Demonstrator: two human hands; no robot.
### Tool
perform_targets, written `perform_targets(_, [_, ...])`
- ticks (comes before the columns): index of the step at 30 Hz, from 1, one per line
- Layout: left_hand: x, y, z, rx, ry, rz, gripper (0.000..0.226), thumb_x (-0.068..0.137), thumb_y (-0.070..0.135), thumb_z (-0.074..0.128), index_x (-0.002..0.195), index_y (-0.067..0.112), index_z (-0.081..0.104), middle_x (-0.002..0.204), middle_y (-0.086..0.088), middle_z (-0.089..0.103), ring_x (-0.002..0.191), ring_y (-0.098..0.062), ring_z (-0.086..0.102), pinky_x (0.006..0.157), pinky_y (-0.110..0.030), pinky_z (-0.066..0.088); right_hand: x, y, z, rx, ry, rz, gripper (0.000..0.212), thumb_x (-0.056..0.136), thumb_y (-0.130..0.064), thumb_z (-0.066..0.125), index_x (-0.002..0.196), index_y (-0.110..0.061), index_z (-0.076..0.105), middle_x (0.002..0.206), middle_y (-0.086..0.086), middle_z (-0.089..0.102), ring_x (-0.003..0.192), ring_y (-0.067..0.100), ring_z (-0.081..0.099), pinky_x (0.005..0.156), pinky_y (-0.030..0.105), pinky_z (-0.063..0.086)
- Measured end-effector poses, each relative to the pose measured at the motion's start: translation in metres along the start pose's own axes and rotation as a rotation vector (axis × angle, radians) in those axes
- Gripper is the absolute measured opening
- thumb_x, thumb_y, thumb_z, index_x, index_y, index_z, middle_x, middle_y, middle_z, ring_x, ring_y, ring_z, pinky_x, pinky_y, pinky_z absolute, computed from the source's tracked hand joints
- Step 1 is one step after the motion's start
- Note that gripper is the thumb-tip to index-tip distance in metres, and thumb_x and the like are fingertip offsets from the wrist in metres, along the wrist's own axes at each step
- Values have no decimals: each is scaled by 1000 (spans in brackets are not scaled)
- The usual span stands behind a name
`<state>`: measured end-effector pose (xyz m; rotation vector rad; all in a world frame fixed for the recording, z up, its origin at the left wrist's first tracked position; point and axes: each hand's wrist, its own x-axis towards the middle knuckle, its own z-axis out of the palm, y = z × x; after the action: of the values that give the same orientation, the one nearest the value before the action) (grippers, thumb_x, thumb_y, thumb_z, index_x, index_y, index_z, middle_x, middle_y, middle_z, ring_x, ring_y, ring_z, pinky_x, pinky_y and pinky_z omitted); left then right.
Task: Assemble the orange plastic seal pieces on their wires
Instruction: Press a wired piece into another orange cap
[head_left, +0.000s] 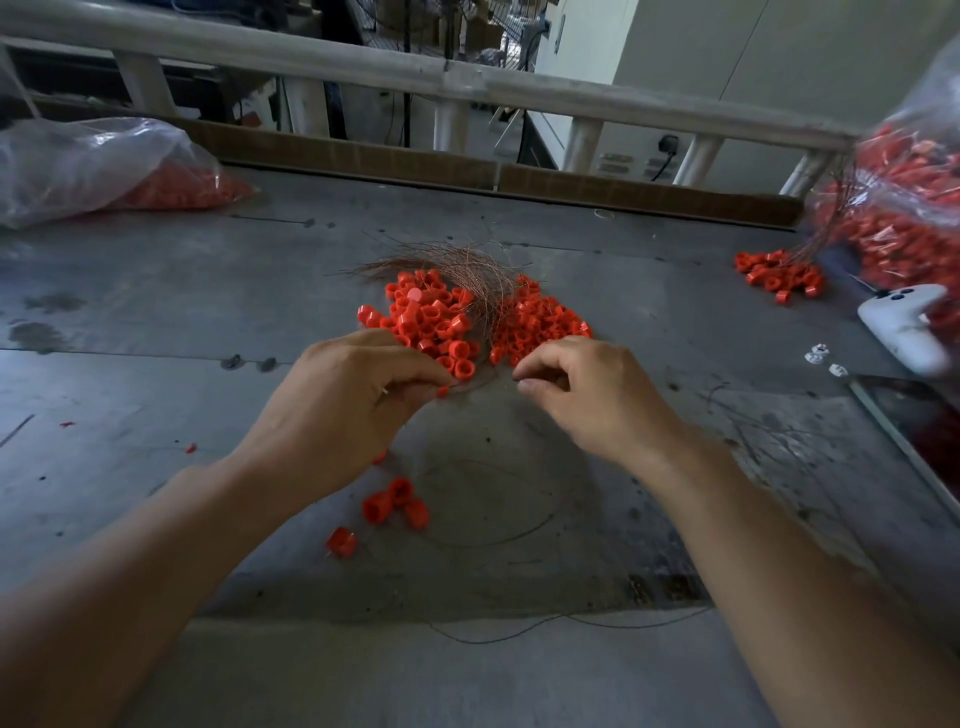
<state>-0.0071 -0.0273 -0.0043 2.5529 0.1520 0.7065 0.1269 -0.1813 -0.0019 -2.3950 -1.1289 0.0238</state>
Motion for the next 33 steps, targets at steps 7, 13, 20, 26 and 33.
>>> perform_targets(7, [0, 4, -2, 3, 22, -95, 17, 76, 13, 72, 93, 18, 73, 79, 27, 50, 70, 10, 51, 66, -1, 39, 2, -12, 14, -85, -123, -140, 30, 91, -23, 54, 120, -22, 60, 104, 0, 52, 104, 15, 47, 89, 27, 40])
perform_targets(13, [0, 5, -1, -55, 50, -111, 15, 73, 6, 74, 87, 13, 74, 80, 15, 56, 70, 4, 54, 71, 2, 38, 4, -11, 12, -59, -116, -132, 10, 86, -22, 61, 93, -18, 67, 89, -6, 46, 92, 12, 48, 77, 22, 37])
perform_targets(20, [0, 6, 0, -105, 43, -134, 15, 73, 9, 74, 87, 14, 73, 79, 22, 56, 75, 16, 54, 69, 4, 37, 6, -13, 16, -201, -135, -193, 11, 89, -25, 57, 90, -15, 61, 89, -6, 42, 95, 14, 44, 77, 26, 37])
perform_targets(26, [1, 4, 2, -121, 31, -169, 23, 73, 5, 74, 93, 16, 72, 84, 18, 59, 74, 3, 58, 74, -1, 42, 1, -10, 20, -281, -115, -262, 7, 94, -23, 47, 91, -19, 51, 90, -6, 38, 94, 14, 42, 72, 18, 22])
perform_targets(33, [0, 4, 1, -108, 20, -188, 22, 72, 6, 75, 86, 23, 71, 78, 24, 57, 72, 3, 60, 67, 3, 39, 3, -3, 6, -65, -88, -159, 14, 84, -26, 63, 93, -16, 63, 88, -9, 45, 88, 6, 41, 74, 18, 31])
